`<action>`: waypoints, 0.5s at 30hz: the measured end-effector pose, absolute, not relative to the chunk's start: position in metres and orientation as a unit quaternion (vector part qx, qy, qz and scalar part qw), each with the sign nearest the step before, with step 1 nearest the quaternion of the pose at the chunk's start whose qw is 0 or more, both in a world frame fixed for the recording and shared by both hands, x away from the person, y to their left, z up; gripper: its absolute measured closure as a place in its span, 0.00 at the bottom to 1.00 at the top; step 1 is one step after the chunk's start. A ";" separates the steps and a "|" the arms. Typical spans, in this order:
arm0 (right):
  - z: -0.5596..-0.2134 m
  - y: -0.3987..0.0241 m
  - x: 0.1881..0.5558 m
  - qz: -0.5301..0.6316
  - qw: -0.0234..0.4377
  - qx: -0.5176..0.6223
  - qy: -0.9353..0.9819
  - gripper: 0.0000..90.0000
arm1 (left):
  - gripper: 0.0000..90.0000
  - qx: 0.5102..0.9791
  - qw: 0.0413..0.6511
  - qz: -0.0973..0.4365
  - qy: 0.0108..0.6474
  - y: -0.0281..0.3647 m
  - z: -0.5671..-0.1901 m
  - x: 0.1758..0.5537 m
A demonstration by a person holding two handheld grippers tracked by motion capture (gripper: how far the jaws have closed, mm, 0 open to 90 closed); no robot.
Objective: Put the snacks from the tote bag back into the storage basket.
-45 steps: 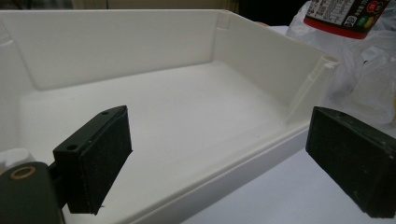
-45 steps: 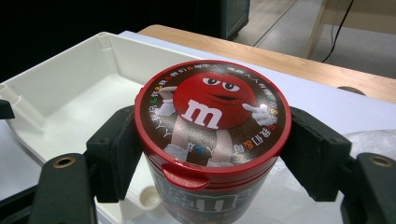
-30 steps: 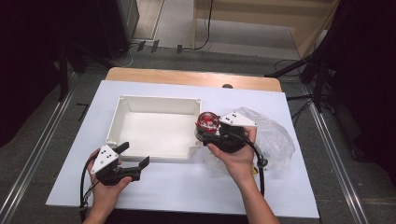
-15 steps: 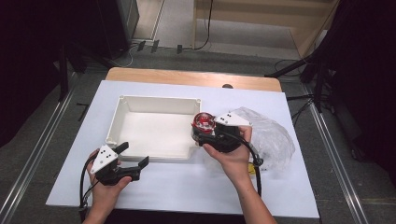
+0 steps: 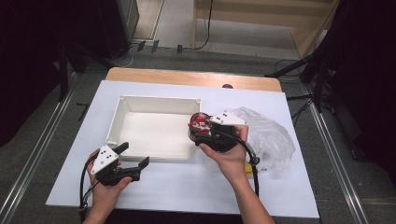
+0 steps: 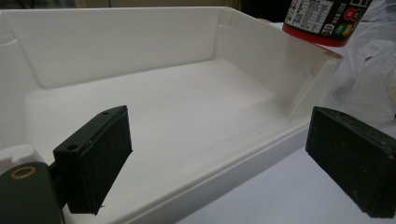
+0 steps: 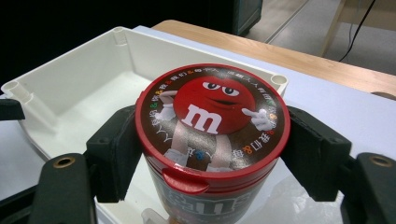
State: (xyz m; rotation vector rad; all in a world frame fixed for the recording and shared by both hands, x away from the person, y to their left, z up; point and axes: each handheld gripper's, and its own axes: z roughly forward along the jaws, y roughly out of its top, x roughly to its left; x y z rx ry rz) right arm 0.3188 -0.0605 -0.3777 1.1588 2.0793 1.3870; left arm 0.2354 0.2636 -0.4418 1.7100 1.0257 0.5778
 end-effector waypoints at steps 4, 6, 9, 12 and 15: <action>-0.378 -0.058 0.319 0.494 0.191 0.411 0.742 0.29 | 0.08 0.709 0.508 0.242 0.425 0.264 -0.442 0.235; -0.378 -0.056 0.320 0.494 0.191 0.410 0.742 0.29 | 0.08 0.709 0.507 0.242 0.425 0.264 -0.442 0.235; -0.377 -0.054 0.320 0.494 0.190 0.409 0.743 0.29 | 0.08 0.709 0.507 0.242 0.426 0.263 -0.441 0.235; -0.377 -0.051 0.321 0.495 0.190 0.408 0.743 0.29 | 0.08 0.710 0.507 0.242 0.425 0.263 -0.441 0.235; -0.376 -0.048 0.321 0.495 0.189 0.407 0.744 0.29 | 0.08 0.710 0.508 0.242 0.424 0.263 -0.441 0.234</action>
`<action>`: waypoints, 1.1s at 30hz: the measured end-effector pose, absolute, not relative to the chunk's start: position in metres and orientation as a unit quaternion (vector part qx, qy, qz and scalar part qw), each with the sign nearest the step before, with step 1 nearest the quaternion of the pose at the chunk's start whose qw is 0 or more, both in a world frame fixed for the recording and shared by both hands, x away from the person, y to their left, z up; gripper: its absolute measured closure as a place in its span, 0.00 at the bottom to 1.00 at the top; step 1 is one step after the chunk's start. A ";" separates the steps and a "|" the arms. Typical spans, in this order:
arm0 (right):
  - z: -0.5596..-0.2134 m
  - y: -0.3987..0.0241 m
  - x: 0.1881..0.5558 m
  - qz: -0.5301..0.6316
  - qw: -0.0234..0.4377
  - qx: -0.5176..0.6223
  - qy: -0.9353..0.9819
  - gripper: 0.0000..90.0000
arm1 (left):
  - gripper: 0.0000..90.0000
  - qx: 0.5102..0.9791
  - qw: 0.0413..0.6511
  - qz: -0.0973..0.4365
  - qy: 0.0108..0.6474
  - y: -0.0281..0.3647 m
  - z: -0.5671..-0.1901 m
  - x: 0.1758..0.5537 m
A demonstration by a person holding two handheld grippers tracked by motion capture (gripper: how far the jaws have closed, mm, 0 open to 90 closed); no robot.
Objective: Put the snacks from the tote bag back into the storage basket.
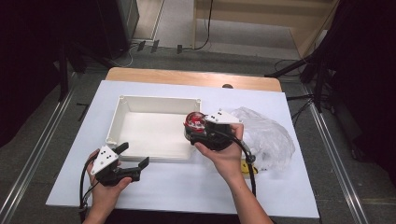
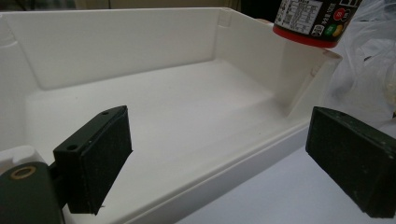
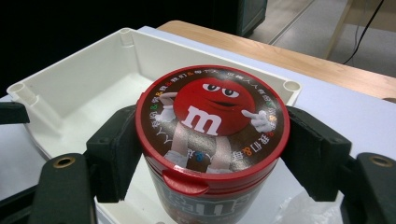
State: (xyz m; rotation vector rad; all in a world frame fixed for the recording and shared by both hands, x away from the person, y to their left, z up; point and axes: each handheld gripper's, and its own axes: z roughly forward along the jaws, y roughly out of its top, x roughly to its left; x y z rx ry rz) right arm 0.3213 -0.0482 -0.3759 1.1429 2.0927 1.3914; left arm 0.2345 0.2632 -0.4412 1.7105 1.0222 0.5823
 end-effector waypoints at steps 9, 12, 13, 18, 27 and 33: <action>-0.377 -0.040 0.323 0.494 0.187 0.403 0.747 0.29 | 0.08 0.708 0.509 0.241 0.425 0.264 -0.441 0.234; -0.378 -0.038 0.323 0.493 0.186 0.401 0.749 0.29 | 0.08 0.708 0.509 0.241 0.425 0.264 -0.441 0.234; -0.378 -0.037 0.324 0.492 0.186 0.401 0.750 0.29 | 0.08 0.709 0.509 0.241 0.425 0.264 -0.441 0.234; -0.380 -0.035 0.325 0.491 0.184 0.399 0.752 0.29 | 0.08 0.709 0.509 0.240 0.425 0.264 -0.441 0.234; -0.385 -0.030 0.326 0.482 0.182 0.396 0.760 0.29 | 0.08 0.709 0.509 0.239 0.426 0.264 -0.442 0.235; -0.389 -0.029 0.326 0.474 0.183 0.392 0.767 0.29 | 0.08 0.708 0.509 0.238 0.427 0.264 -0.442 0.235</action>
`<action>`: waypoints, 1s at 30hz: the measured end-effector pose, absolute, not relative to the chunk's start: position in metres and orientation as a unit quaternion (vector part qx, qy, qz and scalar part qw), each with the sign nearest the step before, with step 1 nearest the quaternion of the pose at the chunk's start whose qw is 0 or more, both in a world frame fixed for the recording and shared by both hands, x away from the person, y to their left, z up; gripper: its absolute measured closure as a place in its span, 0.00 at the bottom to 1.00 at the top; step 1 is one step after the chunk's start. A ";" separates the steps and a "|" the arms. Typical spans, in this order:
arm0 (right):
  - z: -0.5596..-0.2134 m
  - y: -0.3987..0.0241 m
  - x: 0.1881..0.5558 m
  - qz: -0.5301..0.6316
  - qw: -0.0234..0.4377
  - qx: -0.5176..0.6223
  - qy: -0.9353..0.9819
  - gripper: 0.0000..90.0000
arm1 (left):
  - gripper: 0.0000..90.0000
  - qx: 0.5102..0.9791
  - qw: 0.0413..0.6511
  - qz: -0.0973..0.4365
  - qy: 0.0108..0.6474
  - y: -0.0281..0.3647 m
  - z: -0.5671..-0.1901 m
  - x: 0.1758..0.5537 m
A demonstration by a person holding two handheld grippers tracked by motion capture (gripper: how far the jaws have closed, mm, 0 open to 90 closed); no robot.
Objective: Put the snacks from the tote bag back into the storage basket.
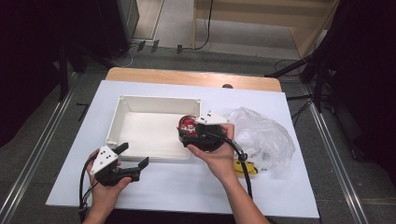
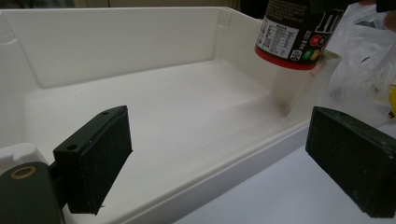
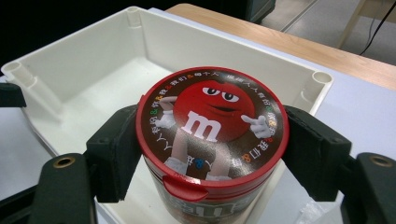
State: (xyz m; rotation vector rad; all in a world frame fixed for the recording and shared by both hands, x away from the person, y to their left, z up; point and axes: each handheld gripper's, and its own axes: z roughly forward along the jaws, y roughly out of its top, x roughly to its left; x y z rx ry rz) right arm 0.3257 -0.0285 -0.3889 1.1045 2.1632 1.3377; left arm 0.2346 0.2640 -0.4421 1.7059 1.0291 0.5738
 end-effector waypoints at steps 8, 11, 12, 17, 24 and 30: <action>-0.395 -0.026 0.327 0.459 0.184 0.390 0.777 0.29 | 0.08 0.708 0.509 0.237 0.428 0.264 -0.442 0.235; -0.399 -0.026 0.328 0.453 0.182 0.389 0.781 0.29 | 0.08 0.708 0.509 0.237 0.429 0.264 -0.443 0.235; -0.400 -0.026 0.328 0.451 0.180 0.389 0.783 0.29 | 0.08 0.708 0.509 0.237 0.429 0.264 -0.443 0.235; -0.403 -0.025 0.328 0.445 0.185 0.387 0.786 0.30 | 0.08 0.708 0.509 0.237 0.429 0.264 -0.443 0.235; -0.396 -0.039 0.327 0.485 0.193 0.409 0.749 0.61 | 0.08 0.710 0.508 0.237 0.427 0.263 -0.443 0.235; -0.394 -0.049 0.323 0.490 0.192 0.407 0.747 0.58 | 0.08 0.711 0.507 0.237 0.426 0.263 -0.444 0.236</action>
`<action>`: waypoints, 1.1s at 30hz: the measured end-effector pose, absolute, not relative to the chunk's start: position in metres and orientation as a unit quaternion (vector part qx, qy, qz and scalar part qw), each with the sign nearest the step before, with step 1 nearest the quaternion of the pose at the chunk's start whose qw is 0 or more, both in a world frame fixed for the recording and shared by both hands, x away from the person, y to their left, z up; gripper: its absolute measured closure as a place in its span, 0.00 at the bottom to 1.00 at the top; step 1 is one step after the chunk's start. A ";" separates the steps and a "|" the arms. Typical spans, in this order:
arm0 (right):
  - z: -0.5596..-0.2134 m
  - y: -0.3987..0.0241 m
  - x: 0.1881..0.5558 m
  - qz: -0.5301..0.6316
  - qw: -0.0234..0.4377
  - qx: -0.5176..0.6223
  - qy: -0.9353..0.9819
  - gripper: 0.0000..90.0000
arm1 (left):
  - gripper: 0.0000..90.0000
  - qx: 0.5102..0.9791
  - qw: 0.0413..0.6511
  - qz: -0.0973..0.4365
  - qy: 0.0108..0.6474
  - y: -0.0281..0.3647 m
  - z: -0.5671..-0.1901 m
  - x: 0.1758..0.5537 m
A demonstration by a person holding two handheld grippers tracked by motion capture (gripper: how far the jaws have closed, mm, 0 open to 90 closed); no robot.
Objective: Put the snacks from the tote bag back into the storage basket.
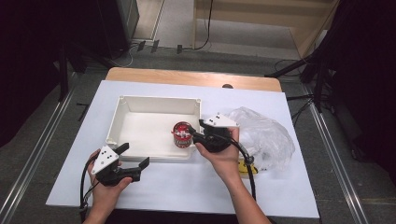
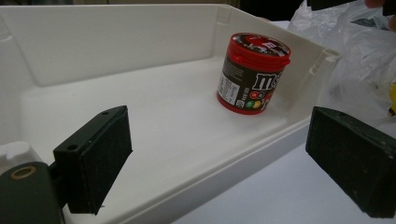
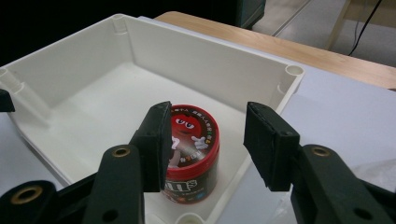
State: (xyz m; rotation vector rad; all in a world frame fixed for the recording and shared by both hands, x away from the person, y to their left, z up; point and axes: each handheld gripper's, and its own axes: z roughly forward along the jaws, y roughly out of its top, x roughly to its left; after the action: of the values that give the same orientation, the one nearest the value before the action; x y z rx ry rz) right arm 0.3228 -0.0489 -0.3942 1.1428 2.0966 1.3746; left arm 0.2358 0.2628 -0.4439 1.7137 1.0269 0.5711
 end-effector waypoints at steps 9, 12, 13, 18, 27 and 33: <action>-0.390 -0.073 0.318 0.497 0.196 0.410 0.739 0.49 | 0.08 0.713 0.505 0.235 0.426 0.260 -0.445 0.236; -0.390 -0.081 0.317 0.499 0.196 0.412 0.737 0.46 | 0.08 0.713 0.505 0.235 0.426 0.260 -0.446 0.237; -0.390 -0.084 0.317 0.499 0.196 0.411 0.737 0.44 | 0.08 0.713 0.505 0.235 0.426 0.259 -0.446 0.237; -0.391 -0.097 0.315 0.500 0.197 0.419 0.732 0.33 | 0.08 0.714 0.504 0.235 0.426 0.259 -0.446 0.237; -0.391 -0.118 0.308 0.501 0.206 0.422 0.727 0.19 | 0.08 0.712 0.505 0.235 0.428 0.259 -0.446 0.237; -0.394 -0.131 0.302 0.494 0.214 0.428 0.726 0.17 | 0.08 0.713 0.503 0.236 0.428 0.260 -0.446 0.238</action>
State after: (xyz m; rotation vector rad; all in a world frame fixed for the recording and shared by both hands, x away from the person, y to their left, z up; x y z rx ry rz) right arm 0.3023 -0.1311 -0.3938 1.1864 2.0143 1.3696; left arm 0.2377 0.2596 -0.4463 1.7211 1.0348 0.5703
